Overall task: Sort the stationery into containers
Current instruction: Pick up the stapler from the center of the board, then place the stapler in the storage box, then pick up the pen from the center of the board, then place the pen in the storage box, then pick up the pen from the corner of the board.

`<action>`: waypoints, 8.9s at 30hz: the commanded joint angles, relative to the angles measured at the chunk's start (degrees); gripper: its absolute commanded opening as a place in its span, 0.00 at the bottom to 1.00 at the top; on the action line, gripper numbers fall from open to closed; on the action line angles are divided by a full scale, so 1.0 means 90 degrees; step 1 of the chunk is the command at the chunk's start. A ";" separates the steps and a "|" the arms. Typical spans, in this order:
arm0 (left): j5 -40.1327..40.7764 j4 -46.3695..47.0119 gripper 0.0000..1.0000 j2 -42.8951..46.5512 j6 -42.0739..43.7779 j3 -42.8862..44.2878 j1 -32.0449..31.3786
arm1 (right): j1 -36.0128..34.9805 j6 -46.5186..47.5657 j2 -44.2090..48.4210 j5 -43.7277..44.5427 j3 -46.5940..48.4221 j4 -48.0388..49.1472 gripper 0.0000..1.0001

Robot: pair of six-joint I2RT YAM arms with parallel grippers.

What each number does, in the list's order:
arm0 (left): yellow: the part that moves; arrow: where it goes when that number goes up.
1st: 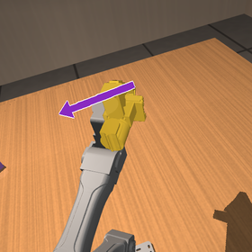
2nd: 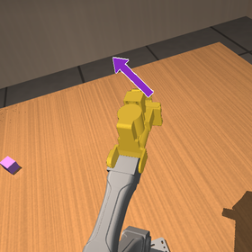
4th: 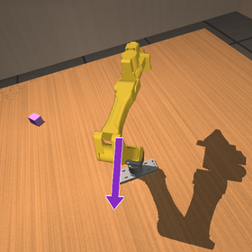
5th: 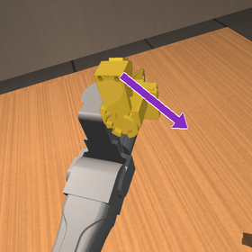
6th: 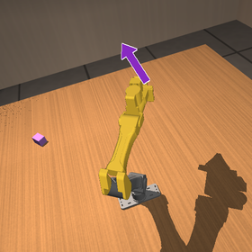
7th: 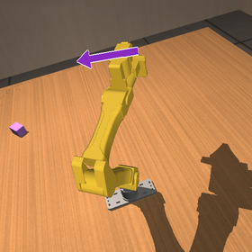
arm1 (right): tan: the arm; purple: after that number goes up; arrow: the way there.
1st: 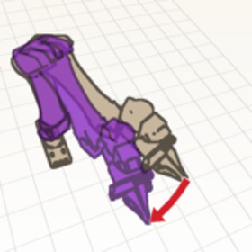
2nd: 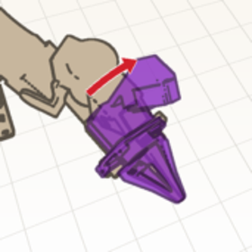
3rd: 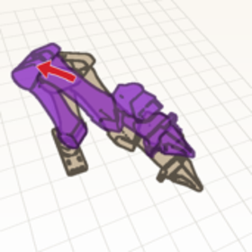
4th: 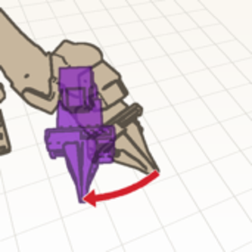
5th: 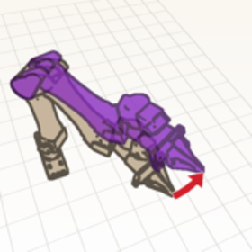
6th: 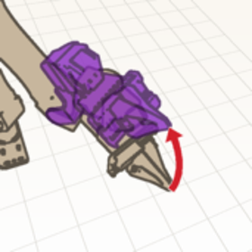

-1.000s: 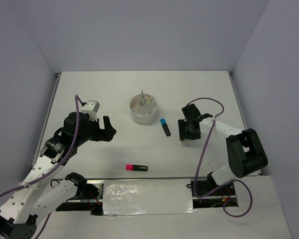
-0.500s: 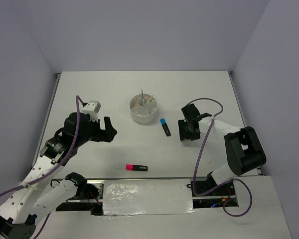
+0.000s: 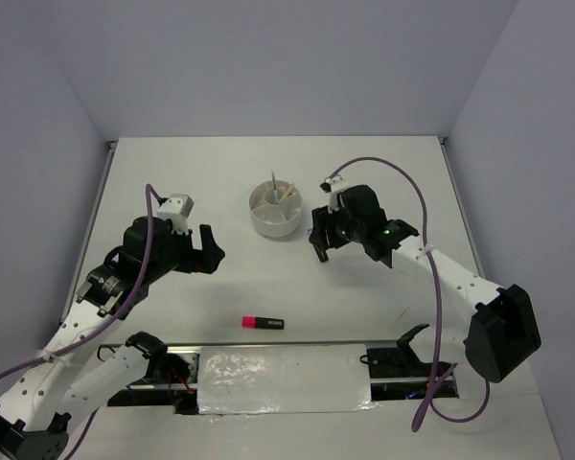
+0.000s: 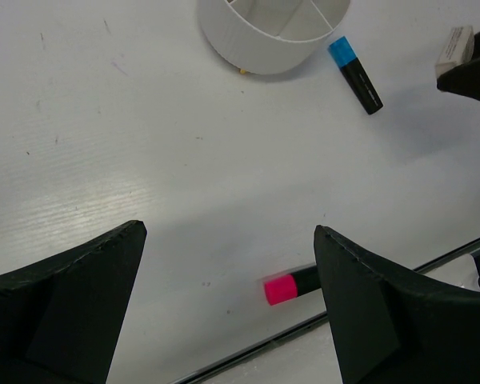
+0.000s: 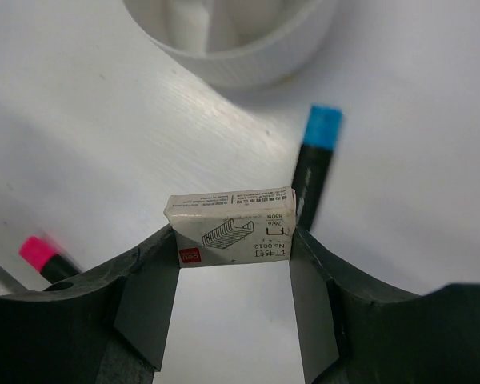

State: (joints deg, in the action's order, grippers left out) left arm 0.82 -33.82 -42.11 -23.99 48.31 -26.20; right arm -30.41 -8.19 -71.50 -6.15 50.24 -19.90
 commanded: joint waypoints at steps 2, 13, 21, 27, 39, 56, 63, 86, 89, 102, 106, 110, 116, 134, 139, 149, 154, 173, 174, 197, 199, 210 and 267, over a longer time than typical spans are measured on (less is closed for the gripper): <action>0.0075 0.0262 0.99 0.0128 0.0048 0.0013 -0.0029 | -0.0049 0.0840 -0.0014 -0.1003 0.0170 0.1689 0.39; -0.0003 0.0282 0.99 0.0089 0.0077 0.0003 -0.0039 | -0.0039 0.1954 -0.1390 -0.2002 0.0980 0.2875 0.41; -0.0042 0.0301 0.99 0.0040 0.0107 0.0003 -0.0048 | -0.0029 0.2462 -0.2297 -0.1924 0.1468 0.2866 0.42; -0.0042 0.0311 0.99 0.0050 0.0107 -0.0007 -0.0058 | 0.0107 0.2618 -0.2572 -0.1855 0.1683 0.2827 0.42; -0.0130 0.0330 0.99 -0.0038 0.0126 0.0003 -0.0058 | 0.0166 0.2891 -0.2729 -0.1661 0.1703 0.2788 0.44; -0.0159 0.0321 0.99 -0.0048 0.0136 0.0003 -0.0058 | 0.0284 0.3058 -0.3139 -0.1631 0.2104 0.2533 0.57; -0.0169 0.0330 0.99 -0.0038 0.0146 0.0003 -0.0058 | 0.0313 0.3038 -0.3207 -0.1699 0.2015 0.2592 0.58; -0.0198 0.0330 0.99 0.0020 0.0156 -0.0007 -0.0068 | 0.0332 0.2668 -0.2388 -0.1777 0.1489 0.2767 0.69; -0.0189 0.0330 0.99 0.0020 0.0156 0.0003 -0.0068 | 0.0342 0.2366 -0.1880 -0.1651 0.1206 0.2885 0.69; 0.0104 0.0252 0.99 0.0060 0.0038 0.0013 -0.0087 | 0.0332 0.0081 -0.0268 0.0056 0.0454 0.1031 0.65; 0.0085 0.0262 0.99 0.0040 0.0048 0.0003 -0.0097 | 0.0323 0.0070 -0.0199 0.0361 -0.0004 0.0757 0.64; 0.0046 0.0262 0.99 0.0030 0.0058 0.0003 -0.0107 | 0.0332 0.0157 -0.0579 0.0401 -0.0143 0.0707 0.63; -0.0003 0.0282 0.99 0.0001 0.0077 0.0003 -0.0097 | 0.0235 0.0089 -0.1585 0.0674 0.0111 0.0688 0.60; -0.0042 0.0291 0.99 -0.0068 0.0107 0.0003 -0.0117 | -0.0136 -0.0048 -0.3265 0.1260 0.0892 0.0395 0.54; -0.0042 0.0291 0.99 -0.0019 0.0097 0.0003 -0.0117 | -0.0165 -0.0096 -0.3627 0.1250 0.1146 -0.0044 0.42; 0.0075 0.0262 0.99 0.0030 -0.0136 0.0090 -0.0136 | -0.0205 -0.0681 -0.2516 0.1640 0.0425 0.0179 0.03; -0.0752 0.0894 0.99 0.0020 -0.0673 -0.0143 -0.0146 | -0.0282 -0.0916 -0.1090 0.1485 -0.0327 0.0511 0.03; 0.0504 0.2421 0.90 -0.1464 -0.3125 0.0608 -0.2402 | -0.3915 -0.0927 0.1461 0.2510 -0.0104 0.0980 0.06; 0.0543 0.2459 0.90 -0.1454 -0.3135 0.0570 -0.2421 | -0.3964 -0.0917 0.1451 0.2529 -0.0055 0.1000 0.06; -0.0130 0.2899 0.00 -0.1493 -0.2814 0.0578 -0.2421 | -0.4433 -0.0506 0.1236 0.3173 0.0111 0.1596 0.29; 0.0150 0.2860 0.00 -0.1571 -0.2589 0.0637 -0.2422 | -0.4423 -0.0594 0.1294 0.3281 0.0034 0.1615 0.82; 0.3315 0.3091 0.00 -0.2439 -0.1262 0.1126 -0.2286 | -0.4160 -0.2283 0.2913 0.5293 -0.0561 0.0161 1.00; 0.2682 0.4114 0.91 -0.3674 -0.1680 0.1194 -0.0673 | -0.4150 -0.0126 0.1718 0.1350 -0.0924 0.0668 0.99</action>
State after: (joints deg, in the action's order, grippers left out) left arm 22.00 8.51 -82.59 -36.86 55.53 -32.49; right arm -67.70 -15.18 -52.25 15.70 42.59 -18.76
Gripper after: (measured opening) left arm 0.892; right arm 0.994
